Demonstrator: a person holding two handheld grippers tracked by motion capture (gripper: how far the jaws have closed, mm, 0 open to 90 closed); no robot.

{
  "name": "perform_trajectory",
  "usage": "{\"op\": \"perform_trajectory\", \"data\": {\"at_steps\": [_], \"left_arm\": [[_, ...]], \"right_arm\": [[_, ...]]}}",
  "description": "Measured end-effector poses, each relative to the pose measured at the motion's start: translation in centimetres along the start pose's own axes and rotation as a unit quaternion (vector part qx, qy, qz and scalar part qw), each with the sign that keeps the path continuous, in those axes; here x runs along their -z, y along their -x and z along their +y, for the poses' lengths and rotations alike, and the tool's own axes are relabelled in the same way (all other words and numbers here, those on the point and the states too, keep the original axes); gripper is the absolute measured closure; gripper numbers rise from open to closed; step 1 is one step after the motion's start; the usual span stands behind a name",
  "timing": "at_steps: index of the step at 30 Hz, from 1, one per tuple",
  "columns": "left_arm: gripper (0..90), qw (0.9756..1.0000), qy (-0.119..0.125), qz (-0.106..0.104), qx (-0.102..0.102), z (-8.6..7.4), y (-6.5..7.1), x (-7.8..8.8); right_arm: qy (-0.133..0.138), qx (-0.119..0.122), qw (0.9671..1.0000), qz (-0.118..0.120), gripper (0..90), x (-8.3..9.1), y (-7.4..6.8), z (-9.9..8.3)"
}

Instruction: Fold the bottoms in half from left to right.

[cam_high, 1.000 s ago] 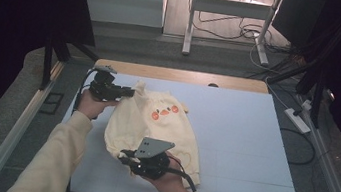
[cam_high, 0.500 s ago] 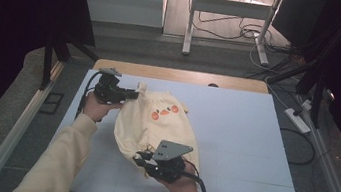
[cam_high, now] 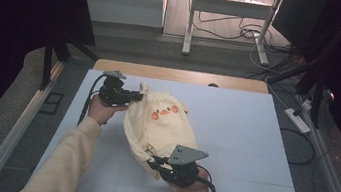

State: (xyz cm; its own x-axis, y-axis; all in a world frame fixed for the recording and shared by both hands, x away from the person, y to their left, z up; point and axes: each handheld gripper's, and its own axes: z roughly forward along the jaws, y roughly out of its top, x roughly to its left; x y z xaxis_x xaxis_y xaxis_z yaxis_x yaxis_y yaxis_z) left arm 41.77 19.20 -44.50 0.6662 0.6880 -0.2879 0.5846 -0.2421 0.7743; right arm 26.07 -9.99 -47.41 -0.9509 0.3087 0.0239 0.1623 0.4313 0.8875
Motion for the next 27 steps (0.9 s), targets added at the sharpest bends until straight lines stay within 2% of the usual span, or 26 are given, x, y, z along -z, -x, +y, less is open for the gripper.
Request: {"op": "perform_trajectory", "data": {"at_steps": [11,19,27], "left_arm": [[82.7,1.0,0.006,-0.003,0.0,0.3,0.7,-0.9],[82.7,0.9999,0.011,-0.006,0.0,0.4,1.0,-1.2],[82.6,0.9997,0.019,-0.011,0.008,0.5,1.3,-1.8]], "right_arm": [[-0.001,-0.011,0.9999,-0.004,81.0,0.9,0.3,-0.5],[0.005,-0.028,0.9995,-0.017,81.1,2.6,0.7,-1.2],[0.006,-0.049,0.9983,-0.03,81.2,4.3,1.5,-1.9]]}}
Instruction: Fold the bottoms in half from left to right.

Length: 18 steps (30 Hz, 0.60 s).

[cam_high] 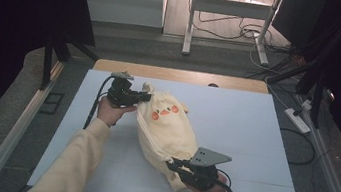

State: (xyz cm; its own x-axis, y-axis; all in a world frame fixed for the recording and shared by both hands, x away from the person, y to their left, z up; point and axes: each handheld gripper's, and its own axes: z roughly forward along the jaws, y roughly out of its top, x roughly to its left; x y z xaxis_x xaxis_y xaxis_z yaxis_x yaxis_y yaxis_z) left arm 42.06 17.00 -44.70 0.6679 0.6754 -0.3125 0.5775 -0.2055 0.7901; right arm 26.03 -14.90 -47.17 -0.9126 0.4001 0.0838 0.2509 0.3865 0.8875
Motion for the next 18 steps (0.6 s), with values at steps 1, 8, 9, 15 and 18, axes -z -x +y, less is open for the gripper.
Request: {"op": "perform_trajectory", "data": {"at_steps": [1,8,9,15,18], "left_arm": [[82.6,1.0,0.0,0.0,0.0,0.0,0.0,-0.1],[82.6,0.9999,-0.001,-0.003,-0.01,0.4,0.7,-0.4],[82.6,0.9999,-0.001,-0.002,-0.011,0.4,0.8,-0.4],[82.7,0.9999,0.002,0.001,-0.012,0.6,1.0,-0.8],[82.6,0.9999,0.003,0.004,-0.012,0.7,1.1,-1.0]], "right_arm": [[0.002,-0.003,1.0,-0.001,81.2,0.1,0.1,-0.1],[-0.003,-0.013,0.9999,-0.008,81.2,0.8,0.7,-0.5],[-0.002,-0.013,0.9999,-0.01,81.2,0.8,0.8,-0.6],[0.0,-0.019,0.9997,-0.018,81.2,1.3,1.2,-0.7],[-0.002,-0.02,0.9996,-0.02,81.2,1.5,1.4,-0.8]]}}
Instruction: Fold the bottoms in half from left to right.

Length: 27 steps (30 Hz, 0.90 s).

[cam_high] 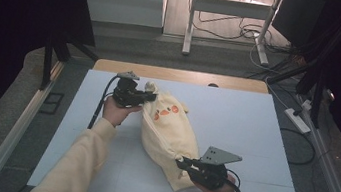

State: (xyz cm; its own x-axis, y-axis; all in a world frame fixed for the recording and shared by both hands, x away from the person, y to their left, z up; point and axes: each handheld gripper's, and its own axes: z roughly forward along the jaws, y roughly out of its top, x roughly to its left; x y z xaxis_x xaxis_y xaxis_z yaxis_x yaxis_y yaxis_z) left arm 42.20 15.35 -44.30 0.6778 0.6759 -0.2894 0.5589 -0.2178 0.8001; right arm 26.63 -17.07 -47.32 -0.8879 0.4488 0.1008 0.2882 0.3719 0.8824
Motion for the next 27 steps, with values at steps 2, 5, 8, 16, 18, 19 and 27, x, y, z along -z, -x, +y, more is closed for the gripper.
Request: {"op": "perform_trajectory", "data": {"at_steps": [2,5,8,16,18,19,27], "left_arm": [[82.6,1.0,-0.001,0.0,-0.002,0.1,0.1,-0.2],[82.6,1.0,-0.001,0.001,-0.002,0.3,0.2,-0.4],[82.6,1.0,0.0,0.001,-0.003,0.4,0.4,-0.7],[82.6,1.0,0.0,0.0,-0.001,0.6,0.6,-1.4],[82.5,1.0,-0.002,0.0,-0.001,0.6,0.7,-1.7],[82.5,1.0,-0.002,-0.001,0.0,0.6,0.7,-1.8],[82.3,1.0,-0.006,0.0,-0.002,0.4,1.0,-2.7]], "right_arm": [[-0.001,-0.002,1.0,-0.002,81.2,0.1,0.1,-0.1],[-0.001,-0.005,1.0,-0.004,81.2,0.4,0.2,-0.2],[0.0,-0.006,1.0,-0.005,81.4,0.6,0.3,-0.3],[-0.003,-0.01,0.9999,-0.011,81.5,1.1,0.6,-0.5],[-0.004,-0.011,0.9999,-0.012,81.5,1.1,0.6,-0.5],[-0.005,-0.011,0.9999,-0.012,81.5,1.2,0.6,-0.5],[-0.014,-0.019,0.9996,-0.013,81.6,1.5,0.8,-0.8]]}}
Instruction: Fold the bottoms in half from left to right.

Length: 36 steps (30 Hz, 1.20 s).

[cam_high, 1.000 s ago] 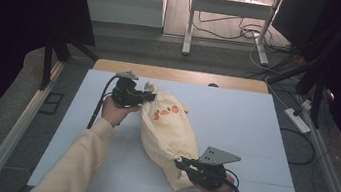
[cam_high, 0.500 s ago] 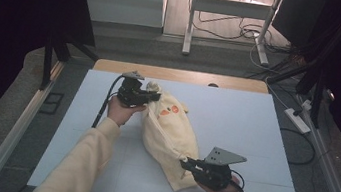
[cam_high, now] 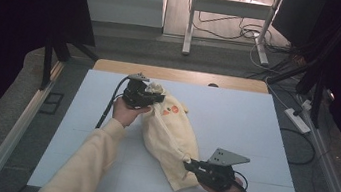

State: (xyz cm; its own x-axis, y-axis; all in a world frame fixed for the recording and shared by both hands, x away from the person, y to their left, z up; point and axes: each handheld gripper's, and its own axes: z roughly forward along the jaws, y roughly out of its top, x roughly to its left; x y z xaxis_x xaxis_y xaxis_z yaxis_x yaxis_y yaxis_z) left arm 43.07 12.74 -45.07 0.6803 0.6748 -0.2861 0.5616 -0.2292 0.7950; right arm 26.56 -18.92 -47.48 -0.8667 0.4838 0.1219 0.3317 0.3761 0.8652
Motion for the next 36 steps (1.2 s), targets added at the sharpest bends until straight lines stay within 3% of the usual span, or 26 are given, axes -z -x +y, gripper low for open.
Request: {"op": "perform_trajectory", "data": {"at_steps": [36], "left_arm": [[81.9,0.9994,-0.035,0.002,0.002,-0.9,0.3,-4.4]], "right_arm": [[-0.056,-0.02,0.9981,-0.015,82.1,0.3,1.2,-1.6]]}}
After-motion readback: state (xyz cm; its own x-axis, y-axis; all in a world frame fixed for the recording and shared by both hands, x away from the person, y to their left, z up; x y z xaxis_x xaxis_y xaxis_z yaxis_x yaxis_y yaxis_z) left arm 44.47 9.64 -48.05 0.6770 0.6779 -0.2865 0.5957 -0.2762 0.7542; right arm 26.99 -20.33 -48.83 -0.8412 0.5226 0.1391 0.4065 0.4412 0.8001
